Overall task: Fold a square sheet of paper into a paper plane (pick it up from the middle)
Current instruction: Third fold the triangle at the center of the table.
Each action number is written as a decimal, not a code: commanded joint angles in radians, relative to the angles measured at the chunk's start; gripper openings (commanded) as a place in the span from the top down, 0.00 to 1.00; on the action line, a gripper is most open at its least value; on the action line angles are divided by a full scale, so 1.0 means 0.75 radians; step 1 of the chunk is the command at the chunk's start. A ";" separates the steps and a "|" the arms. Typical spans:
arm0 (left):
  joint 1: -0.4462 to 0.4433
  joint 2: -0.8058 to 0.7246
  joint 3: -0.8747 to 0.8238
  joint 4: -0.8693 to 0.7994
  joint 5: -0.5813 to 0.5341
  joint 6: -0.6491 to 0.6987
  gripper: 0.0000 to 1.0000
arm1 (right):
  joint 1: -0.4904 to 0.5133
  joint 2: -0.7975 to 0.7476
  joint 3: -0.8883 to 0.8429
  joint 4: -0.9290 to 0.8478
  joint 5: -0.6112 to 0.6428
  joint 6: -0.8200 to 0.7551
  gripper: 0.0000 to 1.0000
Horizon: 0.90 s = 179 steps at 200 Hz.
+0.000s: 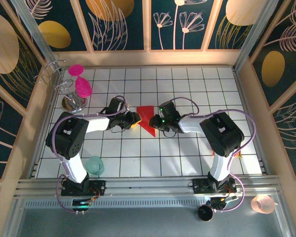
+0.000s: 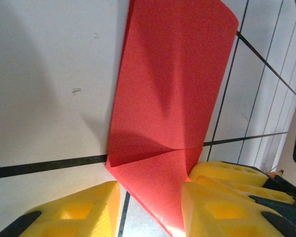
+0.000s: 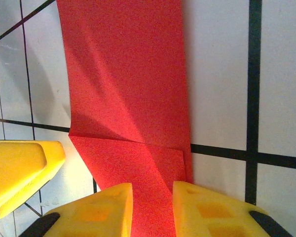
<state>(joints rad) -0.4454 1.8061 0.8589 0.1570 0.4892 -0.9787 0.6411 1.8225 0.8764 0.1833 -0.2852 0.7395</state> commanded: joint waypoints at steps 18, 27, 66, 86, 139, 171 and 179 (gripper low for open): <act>-0.005 0.047 0.038 -0.027 0.003 -0.028 0.62 | -0.016 0.028 -0.012 -0.032 0.020 0.000 0.72; -0.005 0.049 0.045 -0.023 0.010 -0.029 0.62 | -0.016 0.030 -0.013 -0.028 0.019 0.000 0.72; -0.004 0.064 0.074 -0.020 0.052 -0.031 0.62 | -0.016 0.030 -0.020 -0.013 0.004 0.005 0.73; -0.004 0.073 0.085 -0.021 0.068 -0.026 0.62 | -0.018 0.032 -0.023 -0.015 0.005 0.006 0.72; -0.003 0.089 0.121 -0.124 0.016 0.011 0.56 | -0.020 0.039 -0.032 -0.010 0.007 0.014 0.72; -0.005 0.059 0.118 -0.171 -0.063 0.034 0.55 | -0.021 0.037 -0.033 -0.011 0.010 0.012 0.72; -0.005 0.057 0.119 -0.172 -0.064 0.035 0.55 | -0.020 0.039 -0.033 -0.012 0.009 0.011 0.72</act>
<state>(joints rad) -0.4461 1.8618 0.9333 0.0910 0.4892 -0.9768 0.6353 1.8252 0.8745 0.1860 -0.2893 0.7403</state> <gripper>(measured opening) 0.452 0.276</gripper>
